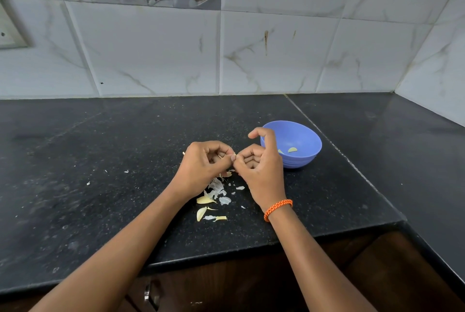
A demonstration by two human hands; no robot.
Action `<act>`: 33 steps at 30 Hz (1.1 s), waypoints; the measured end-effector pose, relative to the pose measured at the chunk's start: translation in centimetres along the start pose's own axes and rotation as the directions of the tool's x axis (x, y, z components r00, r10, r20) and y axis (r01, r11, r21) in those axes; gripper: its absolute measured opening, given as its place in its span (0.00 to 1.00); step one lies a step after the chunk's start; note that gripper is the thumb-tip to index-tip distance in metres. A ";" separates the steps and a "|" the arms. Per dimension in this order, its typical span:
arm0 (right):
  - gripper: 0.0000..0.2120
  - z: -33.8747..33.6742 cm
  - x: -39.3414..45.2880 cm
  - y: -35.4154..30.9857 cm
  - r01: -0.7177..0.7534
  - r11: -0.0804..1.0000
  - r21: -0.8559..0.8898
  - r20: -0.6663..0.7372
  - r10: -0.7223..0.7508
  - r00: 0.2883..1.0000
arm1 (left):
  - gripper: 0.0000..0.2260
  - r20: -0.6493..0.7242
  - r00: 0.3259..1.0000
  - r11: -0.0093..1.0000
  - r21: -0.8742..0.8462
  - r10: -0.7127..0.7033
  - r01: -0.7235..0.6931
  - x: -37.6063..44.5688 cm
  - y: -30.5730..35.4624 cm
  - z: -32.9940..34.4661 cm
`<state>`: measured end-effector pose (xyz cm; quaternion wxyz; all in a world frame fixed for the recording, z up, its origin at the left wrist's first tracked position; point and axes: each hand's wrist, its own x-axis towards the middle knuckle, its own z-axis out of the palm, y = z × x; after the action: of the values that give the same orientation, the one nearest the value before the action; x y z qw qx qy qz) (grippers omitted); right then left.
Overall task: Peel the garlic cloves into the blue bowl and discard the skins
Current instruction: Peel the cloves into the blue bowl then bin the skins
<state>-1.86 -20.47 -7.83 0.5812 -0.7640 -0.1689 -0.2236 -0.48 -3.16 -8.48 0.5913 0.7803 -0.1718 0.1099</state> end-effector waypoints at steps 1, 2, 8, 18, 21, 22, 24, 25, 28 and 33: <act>0.22 0.0 0.0 -0.1 0.007 1.000 -0.008 0.001 -0.007 1.000 | 0.03 0.004 1.000 1.000 0.005 -0.001 0.001 0.0 0.0 0.0; 0.22 0.0 0.0 -0.1 0.015 1.000 -0.018 0.004 -0.014 1.000 | 0.03 0.008 1.000 1.000 0.011 -0.002 0.002 0.0 0.0 0.1; 0.19 -0.1 0.0 0.1 0.004 1.000 -0.008 -0.012 -0.004 1.000 | 0.03 0.002 1.000 0.999 -0.033 -0.022 0.022 0.0 0.1 0.4; 0.15 0.0 0.2 0.7 -0.070 0.989 0.130 0.057 0.063 0.996 | 0.04 -0.038 0.999 0.997 -0.072 -0.020 0.017 0.2 0.5 -0.2; 0.16 0.2 0.2 1.0 -0.083 0.993 0.088 0.076 0.076 0.994 | 0.05 -0.048 0.999 0.997 -0.078 -0.022 0.018 0.1 0.4 -0.2; 0.15 0.2 0.2 1.1 -0.082 0.994 0.067 0.063 0.078 0.995 | 0.05 -0.053 0.998 0.997 -0.080 -0.024 0.020 0.1 0.4 -0.2; 0.09 0.3 0.2 1.4 -0.073 0.997 0.025 0.009 0.073 0.997 | 0.05 -0.069 0.997 0.996 -0.090 -0.031 0.024 0.2 0.3 -0.3; 0.07 0.3 0.3 1.5 -0.069 0.998 0.010 -0.011 0.069 0.998 | 0.05 -0.080 0.996 0.995 -0.099 -0.032 0.024 0.2 0.2 -0.3; 0.05 0.3 0.3 1.6 -0.050 0.999 -0.009 -0.001 0.050 0.999 | 0.04 -0.097 0.995 0.994 -0.108 -0.023 0.012 0.2 0.2 -0.3; 0.05 0.2 0.4 1.5 -0.094 0.995 0.030 0.047 0.093 0.995 | 0.04 -0.094 0.996 0.996 -0.084 0.001 -0.009 0.1 0.2 -0.3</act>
<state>-0.76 -20.66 -8.87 0.5993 -0.7665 -0.1499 -0.1758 -0.44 -2.97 -8.20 0.6306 0.7483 -0.1504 0.1405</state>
